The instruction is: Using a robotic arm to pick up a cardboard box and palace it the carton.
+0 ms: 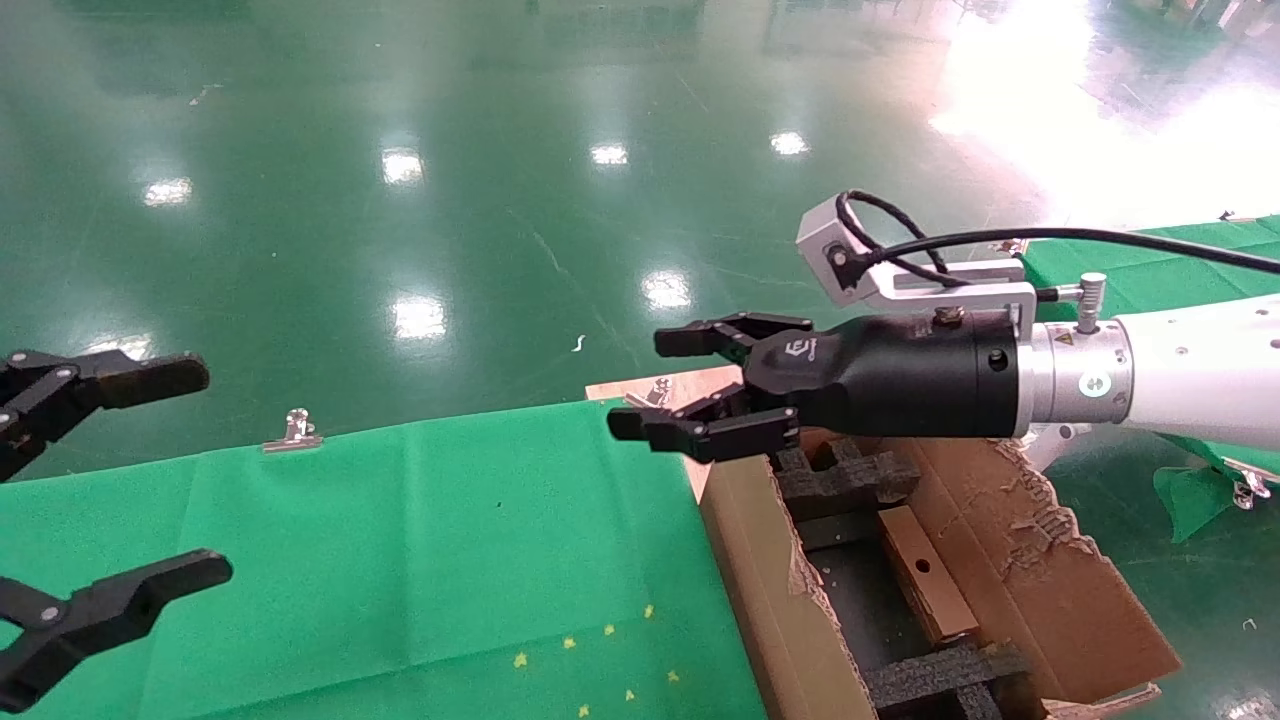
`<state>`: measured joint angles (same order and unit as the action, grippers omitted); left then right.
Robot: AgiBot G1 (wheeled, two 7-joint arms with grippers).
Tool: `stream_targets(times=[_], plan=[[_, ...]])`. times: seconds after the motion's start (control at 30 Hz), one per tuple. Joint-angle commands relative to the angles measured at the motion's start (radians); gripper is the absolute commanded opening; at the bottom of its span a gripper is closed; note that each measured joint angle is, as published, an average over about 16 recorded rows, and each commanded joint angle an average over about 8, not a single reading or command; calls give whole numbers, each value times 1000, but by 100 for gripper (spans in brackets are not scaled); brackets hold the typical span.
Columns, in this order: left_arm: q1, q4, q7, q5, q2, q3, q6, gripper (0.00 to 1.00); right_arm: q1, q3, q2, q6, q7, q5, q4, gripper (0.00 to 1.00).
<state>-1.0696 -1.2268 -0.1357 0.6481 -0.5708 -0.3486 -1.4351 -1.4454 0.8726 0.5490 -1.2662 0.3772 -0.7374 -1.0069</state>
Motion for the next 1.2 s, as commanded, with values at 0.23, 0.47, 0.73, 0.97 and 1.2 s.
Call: stream_targets(times=[0.23,0.47,0.73,0.97,1.2], plan=[[0,0,0,0,0,0,0,100,85,-135,14,-52,-43,2,-63,100],[0,0,0,0,0,0,0,100,158,-253,27,-98,-81,3,-118,100],[0,0,0,0,0,0,0,100,243,-389,41,-150,-124,4,-182,100],[0,0,0,0,0,0,0,100,317,-506,53,-196,-162,6,-237,100],[0,0,0,0,0,0,0,100,377,-604,63,-234,-192,6,-282,100]])
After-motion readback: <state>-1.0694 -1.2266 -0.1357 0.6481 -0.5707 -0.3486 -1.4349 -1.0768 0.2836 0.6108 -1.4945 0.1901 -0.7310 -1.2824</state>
